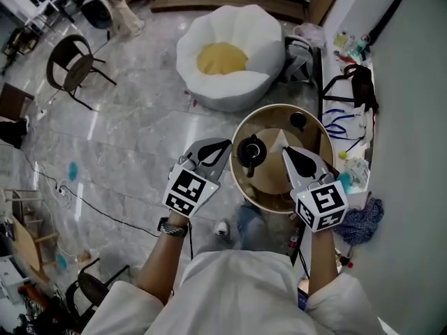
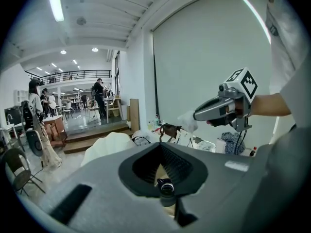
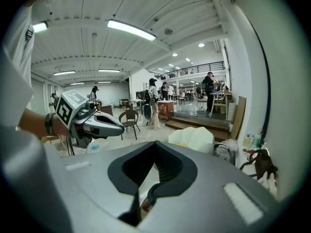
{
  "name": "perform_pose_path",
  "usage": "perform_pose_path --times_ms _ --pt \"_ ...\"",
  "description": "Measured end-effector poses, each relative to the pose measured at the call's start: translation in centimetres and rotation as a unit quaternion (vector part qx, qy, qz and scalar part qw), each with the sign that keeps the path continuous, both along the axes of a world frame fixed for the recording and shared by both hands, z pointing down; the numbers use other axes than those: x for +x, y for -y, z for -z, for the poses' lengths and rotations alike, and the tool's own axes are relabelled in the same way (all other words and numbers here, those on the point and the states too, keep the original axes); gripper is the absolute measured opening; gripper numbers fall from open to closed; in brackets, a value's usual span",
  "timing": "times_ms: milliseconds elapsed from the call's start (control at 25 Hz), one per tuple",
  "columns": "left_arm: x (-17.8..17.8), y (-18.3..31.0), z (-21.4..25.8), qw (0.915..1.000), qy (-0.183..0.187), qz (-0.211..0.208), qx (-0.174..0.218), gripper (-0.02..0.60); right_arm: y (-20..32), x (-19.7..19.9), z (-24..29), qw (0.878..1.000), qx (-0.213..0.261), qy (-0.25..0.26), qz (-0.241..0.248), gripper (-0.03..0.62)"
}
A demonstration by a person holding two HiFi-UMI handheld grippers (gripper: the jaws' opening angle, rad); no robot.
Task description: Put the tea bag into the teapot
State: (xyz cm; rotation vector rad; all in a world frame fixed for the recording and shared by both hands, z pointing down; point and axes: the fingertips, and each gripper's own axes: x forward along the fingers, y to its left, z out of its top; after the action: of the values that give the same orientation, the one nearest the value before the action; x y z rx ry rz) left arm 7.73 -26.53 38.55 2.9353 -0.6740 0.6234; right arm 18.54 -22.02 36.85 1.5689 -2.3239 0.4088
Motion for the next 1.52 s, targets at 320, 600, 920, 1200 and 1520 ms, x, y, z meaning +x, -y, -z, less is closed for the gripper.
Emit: perform_pose_path --times_ms 320,600,920,1200,1520 --pt "1.4 2.2 -2.7 1.0 0.005 0.008 -0.004 0.006 3.1 0.3 -5.3 0.999 -0.033 0.011 0.024 0.006" --pt "1.7 3.7 -5.4 0.9995 0.009 0.026 -0.017 0.006 5.2 1.0 -9.2 0.997 -0.057 0.005 0.043 0.006" --pt "1.4 4.7 -8.5 0.9982 0.026 0.044 -0.032 0.006 6.3 0.2 -14.7 0.993 -0.093 0.009 0.072 0.006" --pt "1.0 5.0 -10.7 0.9963 0.027 0.063 -0.053 0.006 6.6 -0.9 -19.9 0.987 -0.131 0.014 0.089 0.006" --pt "0.8 4.5 -13.0 0.9929 0.025 0.085 -0.08 0.006 7.0 -1.1 -24.5 0.98 -0.167 0.003 0.108 0.006"
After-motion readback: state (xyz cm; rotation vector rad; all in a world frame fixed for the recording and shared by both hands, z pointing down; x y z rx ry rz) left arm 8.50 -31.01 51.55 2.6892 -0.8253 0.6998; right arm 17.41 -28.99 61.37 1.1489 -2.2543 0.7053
